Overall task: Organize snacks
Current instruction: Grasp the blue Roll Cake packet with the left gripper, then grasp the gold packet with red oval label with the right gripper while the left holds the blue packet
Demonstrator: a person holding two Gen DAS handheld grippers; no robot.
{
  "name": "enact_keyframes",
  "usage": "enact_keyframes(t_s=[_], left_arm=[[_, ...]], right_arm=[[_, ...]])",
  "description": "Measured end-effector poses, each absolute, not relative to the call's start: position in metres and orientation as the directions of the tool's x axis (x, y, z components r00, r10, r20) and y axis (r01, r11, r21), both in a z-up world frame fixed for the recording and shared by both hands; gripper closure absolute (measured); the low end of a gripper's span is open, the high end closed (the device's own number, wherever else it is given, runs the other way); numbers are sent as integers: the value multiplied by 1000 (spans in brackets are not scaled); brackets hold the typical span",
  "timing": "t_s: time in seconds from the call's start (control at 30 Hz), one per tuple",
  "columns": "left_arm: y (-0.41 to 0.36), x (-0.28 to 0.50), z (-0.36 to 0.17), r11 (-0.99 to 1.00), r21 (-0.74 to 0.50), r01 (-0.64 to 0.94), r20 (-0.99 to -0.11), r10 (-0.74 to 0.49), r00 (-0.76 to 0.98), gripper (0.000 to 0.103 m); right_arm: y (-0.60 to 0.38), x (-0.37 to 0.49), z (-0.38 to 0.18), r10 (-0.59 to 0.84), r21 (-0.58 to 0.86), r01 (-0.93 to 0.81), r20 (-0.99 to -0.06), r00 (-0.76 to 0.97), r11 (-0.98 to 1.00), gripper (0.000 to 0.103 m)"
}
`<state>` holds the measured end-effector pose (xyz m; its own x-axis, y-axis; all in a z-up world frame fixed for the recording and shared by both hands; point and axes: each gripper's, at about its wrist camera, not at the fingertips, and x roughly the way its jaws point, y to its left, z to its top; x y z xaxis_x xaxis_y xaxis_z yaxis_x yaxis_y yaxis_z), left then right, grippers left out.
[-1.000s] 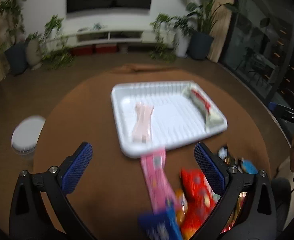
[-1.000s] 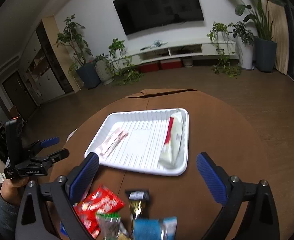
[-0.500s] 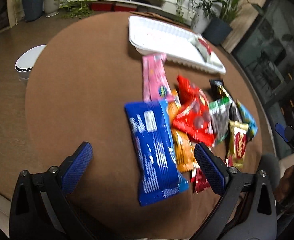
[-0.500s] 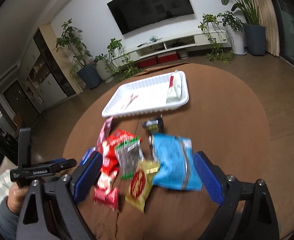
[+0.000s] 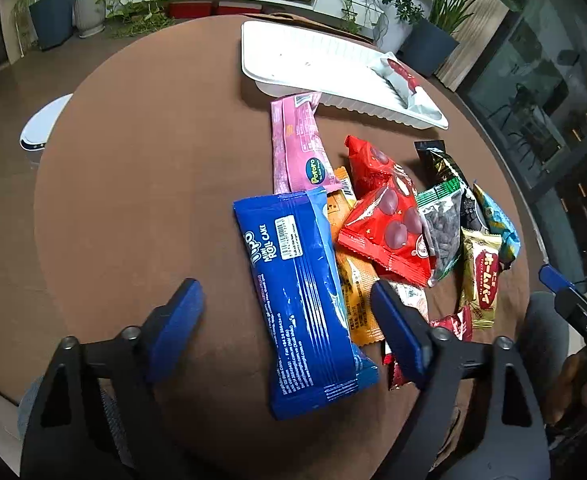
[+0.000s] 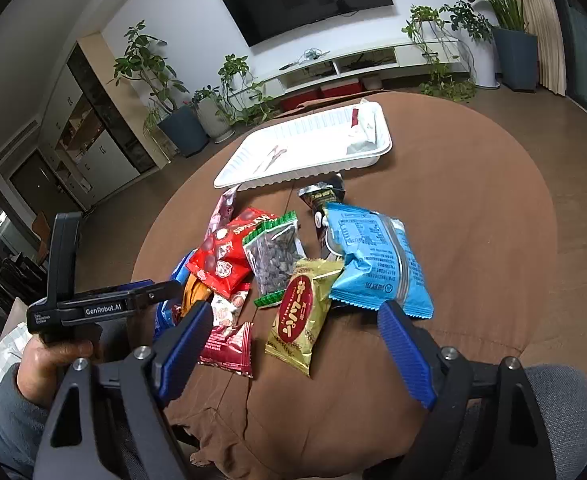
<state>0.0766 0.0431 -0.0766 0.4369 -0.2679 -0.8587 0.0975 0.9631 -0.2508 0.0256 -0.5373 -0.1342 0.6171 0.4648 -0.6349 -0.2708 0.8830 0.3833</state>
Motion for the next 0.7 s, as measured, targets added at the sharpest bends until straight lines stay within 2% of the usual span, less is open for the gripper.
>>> enact_keyframes(t_s=[0.17,0.33,0.7], left_arm=[[44,85,-86,965,-243,99,-875,-262,408,34],[49,91,-87,961,-259,97,-874,-276,399,54],[45,99,-86,961,-241,131,-888,-274,369,58]], right_arm=[[-537,24,-136,465,388,-264,-643,609,883,16],[-537,26,-136,469,391,-267,-645,604,881,16],[-534,27,-138,469,385,-272,-655,593,882,16]])
